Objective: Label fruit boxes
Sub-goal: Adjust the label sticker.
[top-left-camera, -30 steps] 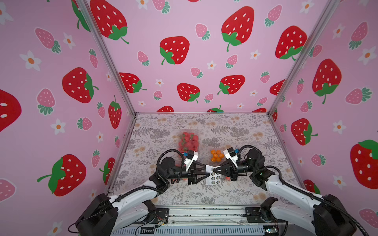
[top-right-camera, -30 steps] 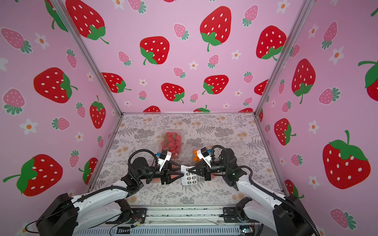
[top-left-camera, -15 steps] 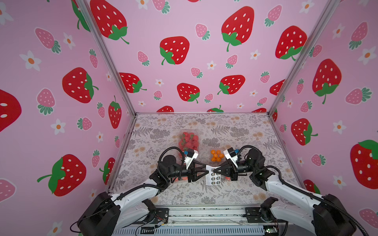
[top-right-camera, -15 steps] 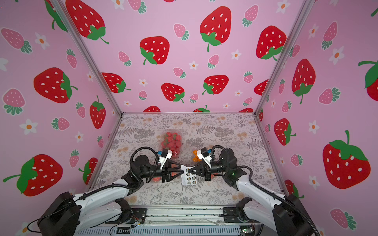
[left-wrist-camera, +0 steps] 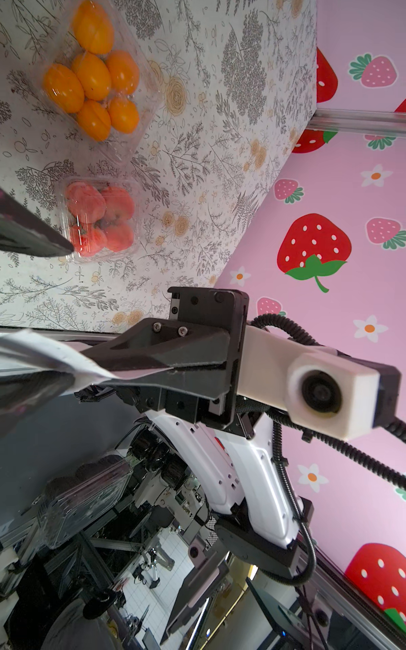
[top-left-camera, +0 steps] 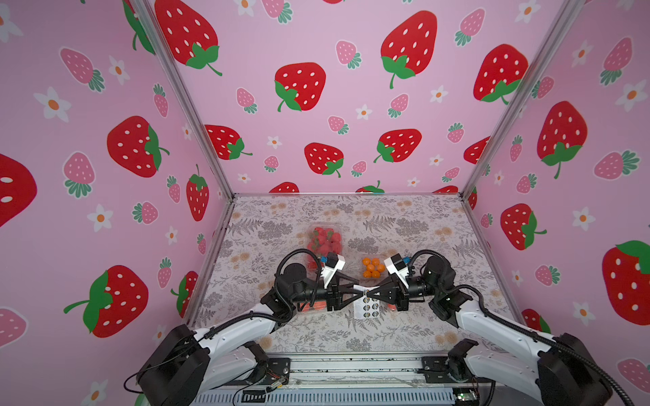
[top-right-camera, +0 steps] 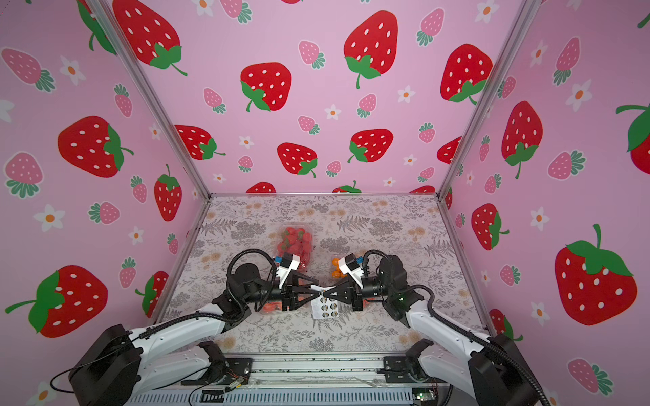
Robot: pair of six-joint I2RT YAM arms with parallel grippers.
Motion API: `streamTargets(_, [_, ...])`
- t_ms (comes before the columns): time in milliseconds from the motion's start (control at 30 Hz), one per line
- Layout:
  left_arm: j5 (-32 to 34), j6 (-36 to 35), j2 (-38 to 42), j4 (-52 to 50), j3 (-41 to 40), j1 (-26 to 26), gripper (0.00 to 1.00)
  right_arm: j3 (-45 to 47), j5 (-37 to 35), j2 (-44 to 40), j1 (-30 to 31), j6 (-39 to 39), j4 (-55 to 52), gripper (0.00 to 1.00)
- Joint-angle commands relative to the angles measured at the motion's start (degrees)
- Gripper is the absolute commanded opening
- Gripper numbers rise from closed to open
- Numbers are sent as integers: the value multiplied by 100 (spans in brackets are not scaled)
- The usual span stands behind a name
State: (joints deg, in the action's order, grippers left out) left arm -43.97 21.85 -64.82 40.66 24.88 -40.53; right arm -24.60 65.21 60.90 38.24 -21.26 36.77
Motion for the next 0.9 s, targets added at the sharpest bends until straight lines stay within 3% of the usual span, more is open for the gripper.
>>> streamTargets(0, [-44,-115,-27,144,245,-51,56,-106,106,-17,-9,78,93,0])
streamTargets(467, [-47,-140,-193,152,396,-219,57,-80,124,-26,8,87,101,0])
streamTargets(733, [293,-250,374,-22,45,-201,56,-54,80,-85,5,97,89,0])
streamTargets(867, [345,-308,584,-82,-130,-127,50,-71,97,-96,6,71,70,0])
